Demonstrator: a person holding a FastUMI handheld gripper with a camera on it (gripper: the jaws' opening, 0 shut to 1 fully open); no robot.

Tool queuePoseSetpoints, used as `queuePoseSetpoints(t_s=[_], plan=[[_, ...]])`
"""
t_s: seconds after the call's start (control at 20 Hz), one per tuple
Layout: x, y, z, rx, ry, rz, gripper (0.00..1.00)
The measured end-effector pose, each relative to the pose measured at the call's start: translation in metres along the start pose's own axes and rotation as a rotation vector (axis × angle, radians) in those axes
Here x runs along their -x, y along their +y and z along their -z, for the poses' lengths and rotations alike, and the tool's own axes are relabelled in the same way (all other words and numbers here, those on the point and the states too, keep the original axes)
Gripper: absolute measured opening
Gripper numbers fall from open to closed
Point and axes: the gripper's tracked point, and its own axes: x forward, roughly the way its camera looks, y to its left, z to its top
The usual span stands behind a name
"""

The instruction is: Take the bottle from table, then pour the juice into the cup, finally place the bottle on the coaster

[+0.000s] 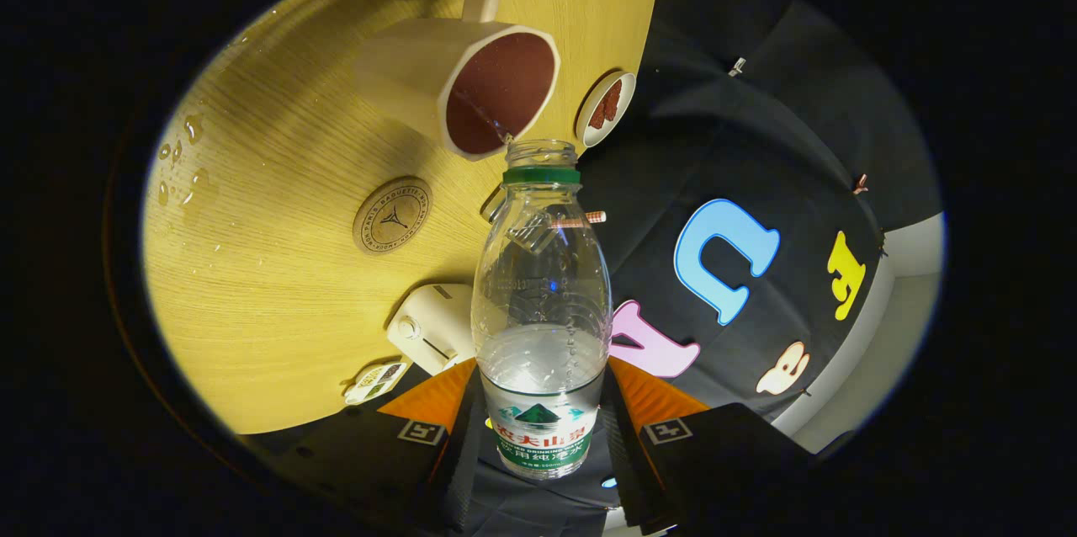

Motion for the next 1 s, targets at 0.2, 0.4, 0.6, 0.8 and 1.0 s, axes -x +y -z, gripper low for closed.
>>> queuePoseSetpoints(t_s=[0.2, 0.4, 0.6, 0.8, 1.0], plan=[[0.0, -0.001, -0.001, 0.02, -0.009, 0.005, 0.7], [-0.002, 0.0, -0.004, 0.027, -0.021, 0.008, 0.7], [0.001, 0.002, -0.006, -0.001, -0.021, -0.001, 0.7], [-0.001, 0.008, -0.01, -0.047, -0.024, -0.021, 0.7], [0.005, 0.023, -0.01, -0.199, -0.012, -0.066, 0.7]])
